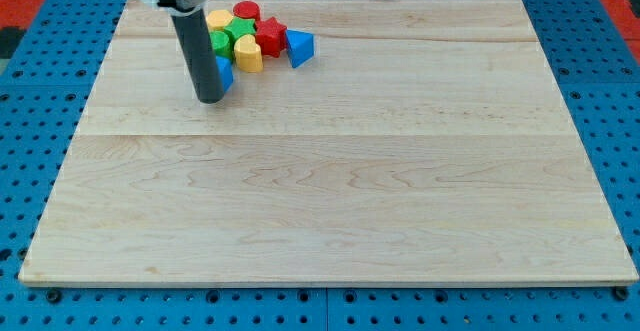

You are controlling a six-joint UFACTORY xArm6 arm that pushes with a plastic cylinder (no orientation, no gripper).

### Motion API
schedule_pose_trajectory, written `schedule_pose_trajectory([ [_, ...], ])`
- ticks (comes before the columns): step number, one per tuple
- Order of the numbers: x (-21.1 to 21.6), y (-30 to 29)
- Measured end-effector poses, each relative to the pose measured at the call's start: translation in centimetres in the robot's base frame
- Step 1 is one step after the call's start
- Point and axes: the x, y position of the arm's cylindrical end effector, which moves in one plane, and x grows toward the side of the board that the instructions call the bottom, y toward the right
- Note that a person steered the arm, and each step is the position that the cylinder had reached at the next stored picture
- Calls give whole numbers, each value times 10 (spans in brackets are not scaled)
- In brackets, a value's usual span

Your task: Adjust the blocks around the green star

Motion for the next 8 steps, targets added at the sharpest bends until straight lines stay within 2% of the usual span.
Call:
schedule_pose_trajectory([
  [1,-21,0],
  [2,13,35],
  [3,9,86],
  [4,-14,90],
  [5,-16,132],
  [7,-81,136],
  [8,-104,114],
])
